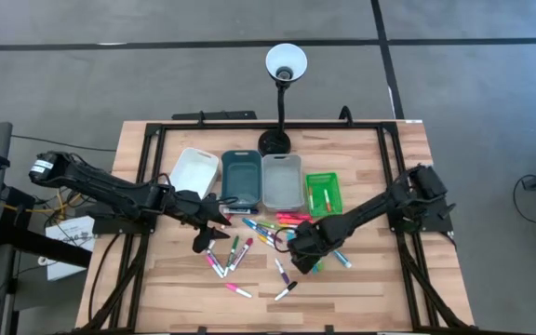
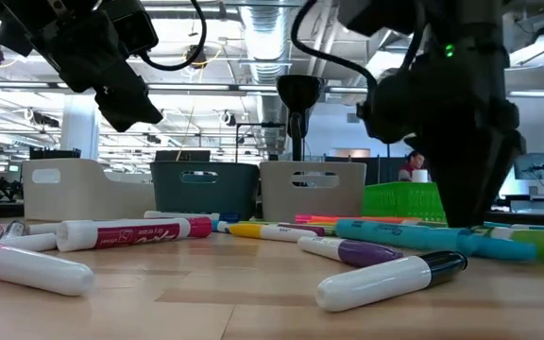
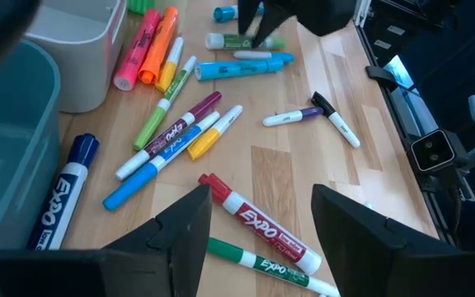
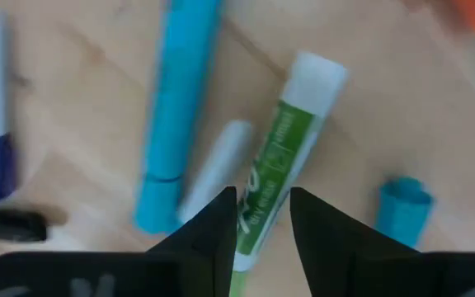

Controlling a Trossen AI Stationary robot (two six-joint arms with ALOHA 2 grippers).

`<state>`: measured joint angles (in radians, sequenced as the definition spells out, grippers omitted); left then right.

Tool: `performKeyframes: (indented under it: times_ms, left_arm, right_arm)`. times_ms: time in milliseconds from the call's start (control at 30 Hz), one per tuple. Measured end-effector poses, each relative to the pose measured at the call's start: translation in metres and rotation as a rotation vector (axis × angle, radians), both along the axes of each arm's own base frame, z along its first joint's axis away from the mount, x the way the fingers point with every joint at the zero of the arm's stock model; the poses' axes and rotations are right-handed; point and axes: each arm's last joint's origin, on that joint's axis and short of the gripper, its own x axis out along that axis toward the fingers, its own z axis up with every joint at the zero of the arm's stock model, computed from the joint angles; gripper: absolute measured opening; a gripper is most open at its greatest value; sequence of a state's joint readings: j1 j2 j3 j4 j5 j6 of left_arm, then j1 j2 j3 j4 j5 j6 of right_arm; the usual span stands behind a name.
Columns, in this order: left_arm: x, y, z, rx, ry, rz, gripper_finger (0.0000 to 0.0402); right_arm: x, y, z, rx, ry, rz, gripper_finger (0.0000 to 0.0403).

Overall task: Pick & Place Markers
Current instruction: Put the small blue highlighter pen into the green bin

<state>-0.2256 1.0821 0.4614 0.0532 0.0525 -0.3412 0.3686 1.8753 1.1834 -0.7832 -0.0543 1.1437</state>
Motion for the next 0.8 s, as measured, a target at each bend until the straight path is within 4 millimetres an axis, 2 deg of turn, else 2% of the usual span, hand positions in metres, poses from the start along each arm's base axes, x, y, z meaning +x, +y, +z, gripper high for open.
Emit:
performKeyframes:
  times_ms: [333,433,667,800]
  left_arm:
    - [0.0,0.0,0.0,0.0,0.001,0.0,0.0206]
    - [0.0,0.0,0.0,0.0,0.0,0.0,0.0206]
    - [0.0,0.0,0.0,0.0,0.0,0.0,0.0206]
    - [0.0,0.0,0.0,0.0,0.0,0.0,0.0206]
  right_arm:
    - [0.003,-0.005,0.006,0.033,-0.031,-0.016,0.0107]
    - [0.003,-0.004,0.014,0.057,-0.026,-0.013,0.0107]
    - [0.015,0.01,0.041,0.082,-0.127,0.095,0.0107]
    - [0.016,0.021,0.039,0.069,-0.158,0.135,0.0107]
